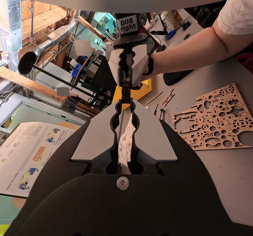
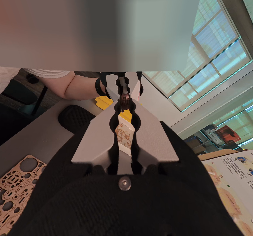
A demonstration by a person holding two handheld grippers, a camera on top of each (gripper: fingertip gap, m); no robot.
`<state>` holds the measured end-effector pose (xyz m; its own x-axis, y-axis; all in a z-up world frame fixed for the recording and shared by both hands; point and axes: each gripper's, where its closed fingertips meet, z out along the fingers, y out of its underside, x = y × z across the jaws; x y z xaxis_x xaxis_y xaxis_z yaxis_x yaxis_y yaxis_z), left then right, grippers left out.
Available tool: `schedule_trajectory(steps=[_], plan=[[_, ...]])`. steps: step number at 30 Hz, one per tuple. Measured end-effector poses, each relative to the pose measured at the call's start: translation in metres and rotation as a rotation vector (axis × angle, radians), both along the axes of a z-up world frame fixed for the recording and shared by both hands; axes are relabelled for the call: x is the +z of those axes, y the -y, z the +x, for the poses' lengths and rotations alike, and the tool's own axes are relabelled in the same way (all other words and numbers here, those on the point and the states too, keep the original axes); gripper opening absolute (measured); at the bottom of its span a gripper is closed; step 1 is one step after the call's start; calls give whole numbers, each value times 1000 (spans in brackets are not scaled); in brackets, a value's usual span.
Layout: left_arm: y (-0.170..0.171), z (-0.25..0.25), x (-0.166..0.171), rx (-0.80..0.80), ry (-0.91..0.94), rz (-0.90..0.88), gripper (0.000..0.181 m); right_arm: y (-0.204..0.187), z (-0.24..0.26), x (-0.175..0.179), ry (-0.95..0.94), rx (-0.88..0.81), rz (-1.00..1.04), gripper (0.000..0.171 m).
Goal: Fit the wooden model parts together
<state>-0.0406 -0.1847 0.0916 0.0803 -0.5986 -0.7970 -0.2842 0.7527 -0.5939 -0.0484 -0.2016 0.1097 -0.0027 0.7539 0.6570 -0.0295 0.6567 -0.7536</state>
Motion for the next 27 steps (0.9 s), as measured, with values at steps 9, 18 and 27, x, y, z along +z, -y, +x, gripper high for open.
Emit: schedule_trajectory(steps=[9,18,27], plan=[[-5,-1,0,24,-2,2,10,-6,-1,-1,-12,-17,-18,11],[-4,-2,-2,10,-13,-54,10,-5,-2,-2,6,-8,-11,12],[-3,2,-7,6,-31,-57,10,-6,-5,-8,58,-61,46,12]])
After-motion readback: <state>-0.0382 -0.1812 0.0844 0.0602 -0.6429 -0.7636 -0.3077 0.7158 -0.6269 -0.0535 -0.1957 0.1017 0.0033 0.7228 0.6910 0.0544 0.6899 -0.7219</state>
